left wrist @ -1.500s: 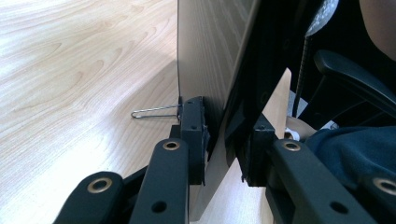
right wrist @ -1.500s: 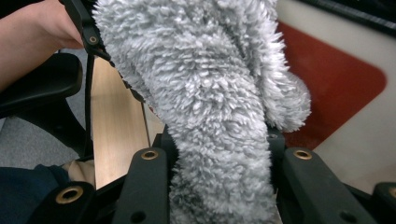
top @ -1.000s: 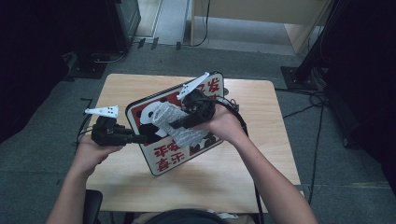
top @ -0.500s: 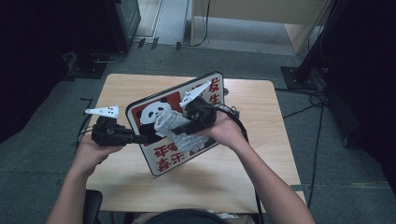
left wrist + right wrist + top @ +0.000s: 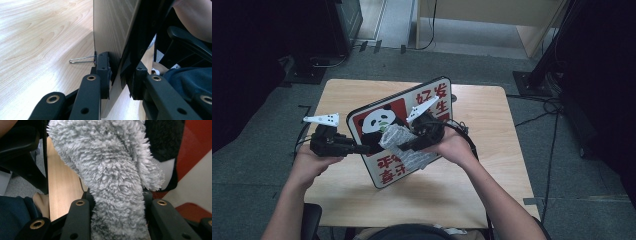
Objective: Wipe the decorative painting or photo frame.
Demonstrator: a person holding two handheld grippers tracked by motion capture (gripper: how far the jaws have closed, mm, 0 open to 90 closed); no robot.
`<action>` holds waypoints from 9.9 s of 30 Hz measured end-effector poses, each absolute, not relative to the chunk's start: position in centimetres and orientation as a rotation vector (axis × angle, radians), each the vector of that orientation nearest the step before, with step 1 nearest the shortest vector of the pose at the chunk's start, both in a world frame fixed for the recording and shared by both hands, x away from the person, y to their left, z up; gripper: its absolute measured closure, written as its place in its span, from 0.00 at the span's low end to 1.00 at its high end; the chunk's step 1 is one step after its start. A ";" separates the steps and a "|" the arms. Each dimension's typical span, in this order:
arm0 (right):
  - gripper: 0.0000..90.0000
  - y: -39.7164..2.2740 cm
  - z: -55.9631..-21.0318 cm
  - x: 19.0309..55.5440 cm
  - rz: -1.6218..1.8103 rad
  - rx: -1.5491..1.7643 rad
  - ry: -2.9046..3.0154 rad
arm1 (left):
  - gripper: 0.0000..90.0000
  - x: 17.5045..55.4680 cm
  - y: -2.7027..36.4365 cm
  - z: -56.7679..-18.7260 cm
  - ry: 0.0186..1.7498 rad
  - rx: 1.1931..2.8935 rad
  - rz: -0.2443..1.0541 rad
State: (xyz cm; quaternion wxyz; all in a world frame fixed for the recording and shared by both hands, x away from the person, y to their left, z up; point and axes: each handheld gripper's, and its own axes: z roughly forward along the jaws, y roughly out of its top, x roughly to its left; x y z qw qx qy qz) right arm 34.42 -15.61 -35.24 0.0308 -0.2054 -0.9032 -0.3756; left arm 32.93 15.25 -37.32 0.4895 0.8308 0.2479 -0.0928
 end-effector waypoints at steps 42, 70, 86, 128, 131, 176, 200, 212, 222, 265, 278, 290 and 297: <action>0.73 -16.7 -43.8 32.5 -1.103 -0.674 -2.702 | 0.83 32.8 15.2 -37.4 0.604 2.015 -0.226; 0.73 -16.5 -48.2 31.5 -0.998 -0.646 -2.738 | 0.82 32.8 15.2 -37.4 0.612 2.010 -0.237; 0.74 -17.0 -46.1 31.5 -0.976 -0.625 -2.734 | 0.81 32.7 15.1 -37.3 0.618 2.016 -0.240; 0.74 -14.6 -32.1 34.0 -1.050 -0.618 -2.805 | 0.80 32.3 16.9 -36.7 0.624 1.985 -0.239; 0.74 -14.2 -31.1 34.1 -1.067 -0.608 -2.815 | 0.82 32.3 17.1 -36.6 0.625 1.981 -0.236; 0.74 -11.4 -27.5 34.9 -1.197 -0.497 -2.817 | 0.86 32.3 17.1 -36.7 0.585 1.988 -0.224; 0.74 -12.1 -32.6 33.9 -1.158 -0.471 -2.802 | 0.86 32.3 17.0 -36.7 0.574 1.990 -0.233; 0.74 -12.4 -34.7 33.4 -1.135 -0.461 -2.806 | 0.86 32.3 17.0 -36.7 0.566 1.995 -0.234; 0.74 -12.6 -37.0 33.0 -1.082 -0.459 -2.804 | 0.86 32.2 16.9 -36.7 0.568 1.996 -0.236; 0.75 -13.2 -45.8 31.8 -0.901 -0.446 -2.774 | 0.85 32.3 16.8 -36.9 0.578 1.985 -0.255; 0.76 -13.6 -45.8 31.9 -0.864 -0.468 -2.722 | 0.84 32.5 16.9 -37.0 0.593 1.973 -0.274; 0.76 -13.8 -41.8 31.9 -0.940 -0.507 -2.732 | 0.75 32.6 17.3 -37.1 0.599 1.971 -0.252; 0.76 -13.5 -38.5 32.2 -0.999 -0.511 -2.746 | 0.70 32.6 18.4 -36.9 0.597 1.958 -0.223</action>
